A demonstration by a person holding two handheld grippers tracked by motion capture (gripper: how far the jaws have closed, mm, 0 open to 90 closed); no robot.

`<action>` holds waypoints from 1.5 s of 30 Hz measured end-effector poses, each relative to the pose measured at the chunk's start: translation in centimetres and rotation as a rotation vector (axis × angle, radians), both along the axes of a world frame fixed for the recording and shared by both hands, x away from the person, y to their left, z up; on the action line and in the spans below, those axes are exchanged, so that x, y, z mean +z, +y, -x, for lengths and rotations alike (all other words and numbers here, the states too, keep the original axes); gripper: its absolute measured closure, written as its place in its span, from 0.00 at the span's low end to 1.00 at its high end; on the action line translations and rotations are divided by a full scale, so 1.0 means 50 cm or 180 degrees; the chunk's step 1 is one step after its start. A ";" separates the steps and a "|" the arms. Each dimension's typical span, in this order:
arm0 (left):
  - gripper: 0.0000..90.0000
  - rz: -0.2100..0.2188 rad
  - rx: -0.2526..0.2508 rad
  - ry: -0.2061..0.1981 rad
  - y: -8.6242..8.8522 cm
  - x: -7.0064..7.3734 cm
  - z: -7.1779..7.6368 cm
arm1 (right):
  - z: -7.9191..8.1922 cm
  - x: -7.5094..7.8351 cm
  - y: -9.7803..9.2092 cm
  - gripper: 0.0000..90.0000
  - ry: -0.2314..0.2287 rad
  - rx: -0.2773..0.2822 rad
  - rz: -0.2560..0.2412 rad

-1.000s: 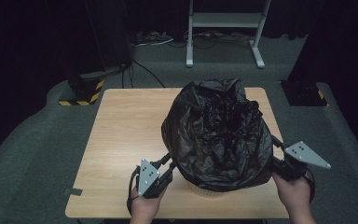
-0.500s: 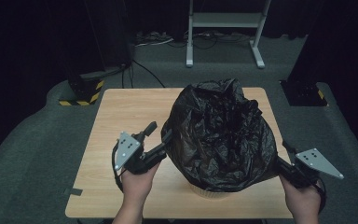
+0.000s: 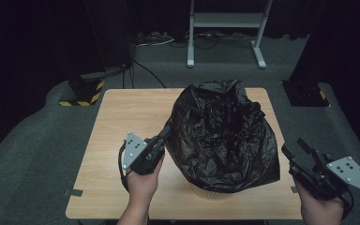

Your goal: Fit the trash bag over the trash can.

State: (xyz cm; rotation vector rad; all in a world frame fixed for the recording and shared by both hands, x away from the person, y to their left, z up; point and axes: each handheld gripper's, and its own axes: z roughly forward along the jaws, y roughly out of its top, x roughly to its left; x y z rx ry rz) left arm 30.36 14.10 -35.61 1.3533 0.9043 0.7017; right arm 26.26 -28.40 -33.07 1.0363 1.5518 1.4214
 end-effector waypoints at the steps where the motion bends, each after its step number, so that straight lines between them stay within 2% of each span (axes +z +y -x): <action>1: 1.00 0.0012 0.0063 -0.0009 0.011 -0.006 0.006 | 0.001 0.005 0.014 0.54 0.0009 0.0063 -0.0030; 4: 1.00 0.0002 0.0083 0.0030 0.018 -0.017 0.010 | -0.004 0.002 0.026 0.54 0.0072 0.0116 -0.0063; 5: 1.00 0.0048 0.0083 0.0071 0.025 -0.027 0.011 | -0.011 -0.005 0.036 0.54 0.0156 0.0147 -0.0054; 6: 1.00 0.0048 0.0083 0.0071 0.025 -0.027 0.011 | -0.011 -0.005 0.036 0.54 0.0156 0.0147 -0.0054; 8: 1.00 0.0136 0.0069 0.0060 0.028 -0.028 0.009 | -0.015 -0.010 0.041 0.54 0.0181 0.0148 -0.0053; 9: 0.72 0.0219 0.0013 0.0028 0.026 -0.020 0.003 | -0.016 -0.012 0.044 0.54 0.0199 0.0145 -0.0053; 10: 0.62 0.0219 0.0013 0.0028 0.026 -0.020 0.003 | -0.016 -0.012 0.044 0.54 0.0199 0.0145 -0.0053; 11: 0.55 0.0223 -0.0037 0.0024 0.021 -0.014 -0.003 | -0.017 -0.013 0.045 0.54 0.0197 0.0139 -0.0031; 13: 0.52 0.0142 -0.0062 0.0056 0.010 -0.009 -0.013 | -0.019 -0.014 0.046 0.54 0.0207 0.0137 -0.0029; 14: 0.52 0.0145 -0.0105 0.0086 0.006 -0.009 -0.020 | -0.019 -0.014 0.046 0.54 0.0207 0.0137 -0.0029; 15: 0.58 0.0191 -0.0161 0.0137 0.004 -0.008 -0.026 | -0.020 -0.015 0.046 0.54 0.0221 0.0131 -0.0034; 16: 0.58 0.0192 -0.0196 0.0153 0.004 -0.006 -0.027 | -0.020 -0.015 0.046 0.54 0.0221 0.0131 -0.0034; 18: 0.68 0.0157 -0.0213 0.0150 -0.001 -0.002 -0.025 | -0.021 -0.016 0.046 0.54 0.0225 0.0137 -0.0047; 19: 0.80 0.0152 -0.0248 0.0141 -0.007 -0.001 -0.022 | -0.022 -0.016 0.044 0.54 0.0224 0.0147 -0.0052; 22: 0.91 0.0158 -0.0210 0.0153 -0.009 0.001 -0.021 | -0.023 -0.016 0.045 0.54 0.0225 0.0153 -0.0045; 23: 0.91 0.0156 -0.0177 0.0141 -0.008 0.001 -0.020 | -0.024 -0.016 0.045 0.54 0.0232 0.0155 -0.0049; 24: 0.99 0.0172 -0.0195 0.0145 -0.006 0.000 -0.021 | -0.024 -0.016 0.045 0.54 0.0242 0.0162 -0.0062; 25: 1.00 0.0184 -0.0206 0.0151 -0.005 0.000 -0.021 | -0.025 -0.017 0.045 0.54 0.0236 0.0167 -0.0063; 28: 1.00 0.0086 -0.0143 0.0127 -0.007 0.004 -0.019 | -0.025 -0.018 0.044 0.54 0.0230 0.0168 -0.0071; 32: 1.00 0.0139 -0.0070 0.0136 0.008 -0.002 -0.015 | -0.027 -0.017 0.043 0.58 0.0231 0.0168 -0.0058; 34: 1.00 0.0118 -0.0071 0.0141 0.009 -0.008 -0.010 | -0.026 -0.015 0.044 0.69 0.0231 0.0195 -0.0039; 35: 1.00 0.0097 -0.0094 0.0151 0.009 -0.017 -0.004 | -0.024 -0.013 0.044 0.79 0.0234 0.0187 -0.0031; 36: 1.00 0.0097 -0.0094 0.0151 0.009 -0.017 -0.004 | -0.024 -0.013 0.044 0.79 0.0234 0.0187 -0.0031; 37: 1.00 0.0125 -0.0110 0.0157 0.009 -0.025 0.002 | -0.019 -0.011 0.041 0.98 0.0207 0.0170 -0.0037; 41: 1.00 0.0146 -0.0145 0.0139 0.007 -0.031 0.011 | -0.018 -0.011 0.040 1.00 0.0193 0.0156 0.0008; 45: 1.00 0.0154 -0.0179 0.0120 0.007 -0.042 0.032 | -0.007 -0.012 0.031 1.00 0.0206 0.0096 -0.0035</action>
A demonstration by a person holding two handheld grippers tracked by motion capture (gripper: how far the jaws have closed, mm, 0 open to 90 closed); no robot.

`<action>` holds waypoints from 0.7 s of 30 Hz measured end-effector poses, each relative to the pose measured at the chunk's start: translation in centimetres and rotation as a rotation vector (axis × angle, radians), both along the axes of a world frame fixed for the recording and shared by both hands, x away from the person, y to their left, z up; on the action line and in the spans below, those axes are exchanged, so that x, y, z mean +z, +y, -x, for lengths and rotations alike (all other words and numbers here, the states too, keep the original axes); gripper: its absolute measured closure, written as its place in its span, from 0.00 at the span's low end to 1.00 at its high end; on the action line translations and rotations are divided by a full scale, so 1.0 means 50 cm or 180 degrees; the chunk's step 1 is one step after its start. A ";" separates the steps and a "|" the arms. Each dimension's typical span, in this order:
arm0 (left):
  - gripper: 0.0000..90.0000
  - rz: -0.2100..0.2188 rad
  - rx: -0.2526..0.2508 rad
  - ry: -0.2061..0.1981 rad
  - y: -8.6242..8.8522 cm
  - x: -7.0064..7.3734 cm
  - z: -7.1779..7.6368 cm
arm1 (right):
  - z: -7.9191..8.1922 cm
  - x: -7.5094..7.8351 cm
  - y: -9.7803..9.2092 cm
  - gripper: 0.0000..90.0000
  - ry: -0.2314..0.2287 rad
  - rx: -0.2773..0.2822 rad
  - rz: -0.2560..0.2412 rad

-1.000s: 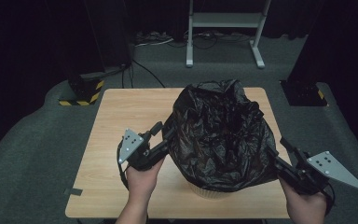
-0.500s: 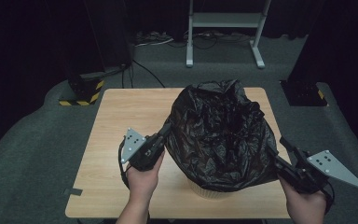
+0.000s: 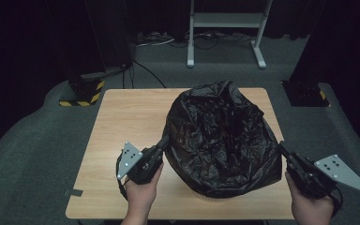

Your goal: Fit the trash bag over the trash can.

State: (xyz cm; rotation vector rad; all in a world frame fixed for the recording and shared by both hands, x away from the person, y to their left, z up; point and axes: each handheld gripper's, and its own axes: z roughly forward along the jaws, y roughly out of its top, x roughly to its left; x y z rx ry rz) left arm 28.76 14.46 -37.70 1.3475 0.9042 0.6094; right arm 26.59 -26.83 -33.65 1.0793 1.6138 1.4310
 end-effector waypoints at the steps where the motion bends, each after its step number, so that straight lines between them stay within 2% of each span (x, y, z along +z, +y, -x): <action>1: 1.00 0.0000 0.0000 0.0000 0.000 0.000 0.000 | 0.000 0.000 0.000 1.00 0.0000 0.0000 0.0000; 3: 1.00 -0.0042 -0.0022 0.0017 -0.003 -0.009 0.004 | 0.002 -0.007 -0.002 1.00 0.0036 -0.0010 0.0027; 4: 1.00 -0.0052 -0.0031 0.0036 -0.005 -0.016 0.006 | 0.000 -0.018 -0.003 1.00 0.0101 -0.0002 0.0037; 5: 1.00 -0.0031 -0.0033 0.0068 -0.007 -0.023 0.006 | 0.000 -0.018 -0.003 1.00 0.0101 -0.0002 0.0037; 6: 1.00 -0.0029 -0.0066 0.0139 -0.010 -0.039 0.007 | -0.003 -0.030 -0.004 1.00 0.0165 0.0002 0.0028; 8: 1.00 -0.0029 -0.0086 0.0176 -0.013 -0.048 0.006 | -0.006 -0.037 -0.004 1.00 0.0199 0.0005 0.0024; 10: 1.00 -0.0062 -0.0133 0.0257 -0.021 -0.071 0.006 | -0.015 -0.056 -0.001 1.00 0.0323 0.0054 0.0049; 13: 1.00 -0.0069 -0.0153 0.0288 -0.025 -0.081 0.009 | -0.023 -0.070 0.005 1.00 0.0404 0.0084 0.0081; 14: 1.00 -0.0105 -0.0183 0.0325 -0.029 -0.093 0.012 | -0.031 -0.082 0.010 1.00 0.0463 0.0106 0.0102; 17: 1.00 -0.0177 -0.0216 0.0375 -0.035 -0.108 0.017 | -0.040 -0.090 0.013 1.00 0.0495 0.0112 0.0122; 18: 1.00 -0.0269 -0.0252 0.0451 -0.043 -0.126 0.020 | -0.052 -0.098 0.017 1.00 0.0562 0.0111 0.0180; 19: 1.00 -0.0269 -0.0252 0.0451 -0.043 -0.126 0.020 | -0.052 -0.098 0.017 1.00 0.0562 0.0111 0.0180; 20: 1.00 -0.0298 -0.0273 0.0500 -0.049 -0.139 0.022 | -0.070 -0.112 0.020 1.00 0.0650 0.0129 0.0195; 21: 1.00 -0.0326 -0.0273 0.0519 -0.051 -0.146 0.023 | -0.070 -0.112 0.020 1.00 0.0650 0.0129 0.0195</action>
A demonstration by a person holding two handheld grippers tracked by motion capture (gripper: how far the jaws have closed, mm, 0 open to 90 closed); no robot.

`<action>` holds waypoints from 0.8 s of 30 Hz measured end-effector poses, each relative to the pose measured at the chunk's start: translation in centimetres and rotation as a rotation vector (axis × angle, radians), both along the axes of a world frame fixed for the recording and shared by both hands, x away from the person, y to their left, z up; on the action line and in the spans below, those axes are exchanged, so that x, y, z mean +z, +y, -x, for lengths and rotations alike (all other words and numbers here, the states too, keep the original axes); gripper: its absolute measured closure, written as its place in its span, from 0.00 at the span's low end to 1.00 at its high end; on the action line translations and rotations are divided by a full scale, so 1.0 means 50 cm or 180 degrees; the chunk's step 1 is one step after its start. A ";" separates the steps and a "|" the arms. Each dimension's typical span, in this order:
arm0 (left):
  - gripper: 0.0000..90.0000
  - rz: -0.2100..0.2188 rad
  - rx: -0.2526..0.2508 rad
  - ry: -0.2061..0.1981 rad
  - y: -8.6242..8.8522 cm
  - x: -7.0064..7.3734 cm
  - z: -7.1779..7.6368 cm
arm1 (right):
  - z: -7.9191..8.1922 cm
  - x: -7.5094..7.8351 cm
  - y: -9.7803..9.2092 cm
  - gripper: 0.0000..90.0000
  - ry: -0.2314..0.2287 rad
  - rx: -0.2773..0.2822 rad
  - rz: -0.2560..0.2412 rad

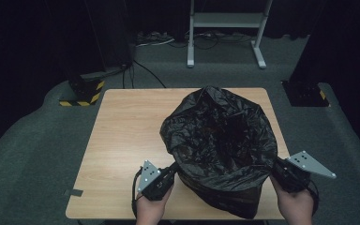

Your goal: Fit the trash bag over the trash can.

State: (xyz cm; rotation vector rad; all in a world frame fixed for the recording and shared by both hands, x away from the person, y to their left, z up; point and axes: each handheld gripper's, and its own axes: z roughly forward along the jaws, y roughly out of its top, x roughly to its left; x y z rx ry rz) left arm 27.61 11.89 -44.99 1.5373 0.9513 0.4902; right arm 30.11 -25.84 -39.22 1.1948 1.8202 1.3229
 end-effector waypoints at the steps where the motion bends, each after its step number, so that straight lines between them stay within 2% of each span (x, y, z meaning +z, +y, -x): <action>1: 1.00 -0.0017 -0.0021 0.0020 -0.002 -0.013 0.004 | -0.011 -0.009 0.000 1.00 0.0042 0.0006 -0.0010; 4: 0.97 -0.0026 -0.0001 -0.0040 0.001 -0.014 0.012 | -0.011 -0.012 -0.005 1.00 -0.0009 -0.0030 -0.0053; 5: 0.79 0.0043 0.0058 -0.0113 0.014 -0.008 0.019 | 0.000 -0.008 -0.015 0.86 -0.0087 -0.0094 -0.0124; 6: 0.78 0.0043 0.0058 -0.0113 0.014 -0.008 0.019 | 0.006 -0.006 -0.021 0.81 -0.0119 -0.0110 -0.0142; 7: 0.75 0.0131 0.0144 -0.0300 0.039 0.004 0.026 | 0.013 -0.005 -0.027 0.77 -0.0158 -0.0143 -0.0114; 8: 0.73 0.0131 0.0144 -0.0300 0.039 0.004 0.026 | 0.013 -0.005 -0.027 0.77 -0.0158 -0.0143 -0.0114; 9: 0.72 0.0243 0.0277 -0.0446 0.071 0.011 0.026 | 0.029 -0.004 -0.036 0.72 -0.0162 -0.0161 -0.0098; 10: 0.72 0.0243 0.0277 -0.0446 0.071 0.011 0.026 | 0.029 -0.004 -0.036 0.72 -0.0162 -0.0161 -0.0098; 11: 0.72 0.0329 0.0395 -0.0402 0.095 0.014 0.011 | 0.051 -0.003 -0.039 0.68 -0.0216 -0.0157 -0.0080; 12: 0.72 0.0329 0.0395 -0.0402 0.095 0.014 0.011 | 0.051 -0.003 -0.039 0.68 -0.0216 -0.0157 -0.0080; 13: 0.73 0.0305 0.0499 -0.0382 0.106 0.013 -0.009 | 0.070 -0.004 -0.039 0.67 -0.0237 -0.0156 -0.0129; 14: 0.74 0.0305 0.0499 -0.0382 0.106 0.013 -0.009 | 0.070 -0.004 -0.039 0.67 -0.0237 -0.0156 -0.0129; 16: 0.74 0.0213 0.0438 -0.0175 0.094 0.010 -0.045 | 0.085 -0.009 -0.033 0.66 -0.0231 -0.0104 -0.0160; 17: 0.74 0.0022 0.0340 -0.0094 0.067 0.007 -0.077 | 0.088 -0.012 -0.021 0.65 -0.0221 -0.0053 -0.0120; 18: 0.74 0.0022 0.0340 -0.0094 0.067 0.007 -0.077 | 0.088 -0.012 -0.021 0.65 -0.0221 -0.0053 -0.0120; 19: 0.74 0.0000 0.0268 -0.0062 0.054 0.007 -0.089 | 0.085 -0.015 -0.014 0.65 -0.0213 -0.0036 -0.0103; 21: 0.74 0.0000 0.0201 -0.0073 0.040 0.009 -0.096 | 0.067 -0.016 -0.004 0.65 -0.0189 0.0004 -0.0102; 22: 0.74 -0.0013 0.0168 -0.0100 0.034 0.011 -0.094 | 0.067 -0.016 -0.004 0.65 -0.0189 0.0004 -0.0102; 24: 0.79 -0.0039 0.0185 -0.0122 0.027 0.015 -0.081 | 0.043 -0.016 0.000 0.69 -0.0237 0.0070 -0.0065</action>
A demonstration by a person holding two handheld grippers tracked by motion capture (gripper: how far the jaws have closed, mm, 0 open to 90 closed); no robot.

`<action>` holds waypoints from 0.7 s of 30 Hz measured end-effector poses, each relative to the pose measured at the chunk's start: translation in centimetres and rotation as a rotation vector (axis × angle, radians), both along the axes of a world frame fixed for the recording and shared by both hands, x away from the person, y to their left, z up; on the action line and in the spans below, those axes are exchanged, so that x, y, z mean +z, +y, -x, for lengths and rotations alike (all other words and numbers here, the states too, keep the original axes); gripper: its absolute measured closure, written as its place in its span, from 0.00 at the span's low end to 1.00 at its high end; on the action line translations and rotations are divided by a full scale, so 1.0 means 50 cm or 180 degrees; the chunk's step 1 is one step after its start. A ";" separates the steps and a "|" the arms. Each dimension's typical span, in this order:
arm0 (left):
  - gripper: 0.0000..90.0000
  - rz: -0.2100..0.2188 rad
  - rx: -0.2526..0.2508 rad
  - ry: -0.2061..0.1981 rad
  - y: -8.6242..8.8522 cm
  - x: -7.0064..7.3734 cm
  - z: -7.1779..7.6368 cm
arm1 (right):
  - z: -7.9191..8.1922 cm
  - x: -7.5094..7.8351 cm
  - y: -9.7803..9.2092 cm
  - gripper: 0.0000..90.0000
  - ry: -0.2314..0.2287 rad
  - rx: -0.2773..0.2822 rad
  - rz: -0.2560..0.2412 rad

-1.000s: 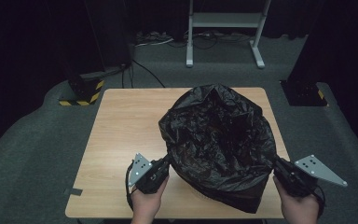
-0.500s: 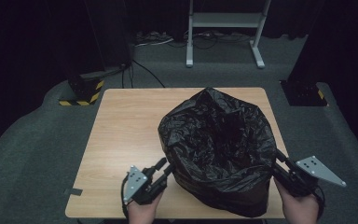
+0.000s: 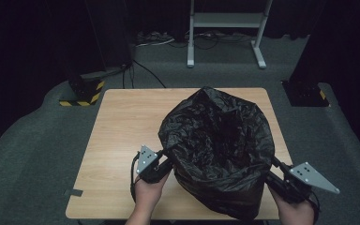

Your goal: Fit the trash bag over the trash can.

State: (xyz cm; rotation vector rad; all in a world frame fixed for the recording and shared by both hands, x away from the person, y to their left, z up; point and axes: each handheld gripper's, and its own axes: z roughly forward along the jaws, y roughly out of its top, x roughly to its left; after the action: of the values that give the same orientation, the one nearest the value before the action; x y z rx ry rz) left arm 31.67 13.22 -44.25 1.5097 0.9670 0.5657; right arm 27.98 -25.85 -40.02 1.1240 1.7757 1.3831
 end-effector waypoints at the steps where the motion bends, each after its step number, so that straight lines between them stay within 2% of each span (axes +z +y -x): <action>1: 0.79 0.0028 0.0005 -0.0015 0.000 -0.001 0.021 | -0.032 0.001 -0.002 0.71 -0.0006 0.0016 0.0031; 2: 0.80 0.0028 0.0005 -0.0015 0.000 -0.001 0.021 | -0.032 0.001 -0.002 0.71 -0.0006 0.0016 0.0031; 3: 0.80 0.0025 -0.0006 -0.0025 -0.001 -0.001 0.034 | -0.081 0.002 -0.009 0.71 0.0059 0.0129 -0.0041; 4: 0.80 0.0029 -0.0020 -0.0035 -0.002 -0.001 0.051 | -0.081 0.002 -0.009 0.71 0.0059 0.0129 -0.0041; 5: 0.78 0.0004 -0.0086 -0.0117 -0.002 -0.003 0.085 | -0.133 0.007 -0.013 0.68 0.0121 0.0246 0.0000; 6: 0.76 0.0004 -0.0086 -0.0117 -0.002 -0.003 0.085 | -0.133 0.007 -0.013 0.68 0.0121 0.0246 0.0000; 7: 0.75 -0.0108 0.0001 -0.0194 0.007 -0.001 0.103 | -0.171 0.014 -0.019 0.65 0.0129 0.0210 0.0145; 8: 0.74 -0.0108 0.0001 -0.0194 0.007 -0.001 0.103 | -0.171 0.014 -0.019 0.65 0.0129 0.0210 0.0145; 9: 0.74 -0.0134 0.0151 -0.0199 0.032 0.007 0.093 | -0.174 0.024 -0.029 0.64 0.0115 0.0075 0.0176; 10: 0.73 -0.0134 0.0151 -0.0199 0.032 0.007 0.093 | -0.174 0.024 -0.029 0.64 0.0115 0.0075 0.0176; 11: 0.72 -0.0090 0.0267 -0.0160 0.052 0.017 0.063 | -0.154 0.036 -0.045 0.62 0.0041 -0.0126 0.0178; 12: 0.71 -0.0090 0.0267 -0.0160 0.052 0.017 0.063 | -0.154 0.036 -0.045 0.62 0.0041 -0.0126 0.0178; 13: 0.71 -0.0207 0.0344 -0.0154 0.057 0.026 0.021 | -0.118 0.049 -0.059 0.61 -0.0001 -0.0336 0.0142; 14: 0.71 -0.0207 0.0344 -0.0154 0.057 0.026 0.021 | -0.118 0.049 -0.059 0.61 -0.0001 -0.0336 0.0142; 15: 0.71 -0.0224 0.0331 -0.0049 0.052 0.030 -0.022 | -0.069 0.058 -0.065 0.61 -0.0102 -0.0416 0.0097; 16: 0.71 -0.0224 0.0331 -0.0049 0.052 0.030 -0.022 | -0.069 0.058 -0.065 0.61 -0.0102 -0.0416 0.0097; 17: 0.71 -0.0191 0.0252 -0.0037 0.041 0.032 -0.044 | -0.018 0.060 -0.061 0.61 -0.0171 -0.0457 0.0071; 18: 0.71 -0.0191 0.0252 -0.0037 0.041 0.032 -0.044 | -0.018 0.060 -0.061 0.61 -0.0171 -0.0457 0.0071; 19: 0.72 -0.0212 0.0182 -0.0075 0.028 0.036 -0.044 | 0.015 0.055 -0.048 0.61 -0.0175 -0.0371 0.0042; 20: 0.72 -0.0212 0.0182 -0.0075 0.028 0.036 -0.044 | 0.020 0.053 -0.040 0.60 -0.0153 -0.0315 0.0063; 21: 0.72 -0.0209 0.0144 -0.0112 0.019 0.036 -0.029 | 0.020 0.052 -0.031 0.61 -0.0142 -0.0256 0.0088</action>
State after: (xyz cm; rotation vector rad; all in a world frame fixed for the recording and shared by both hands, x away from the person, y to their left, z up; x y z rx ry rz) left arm 33.10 14.17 -42.43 1.5343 0.9656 0.6598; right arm 26.98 -27.42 -37.44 1.1289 1.6946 1.3223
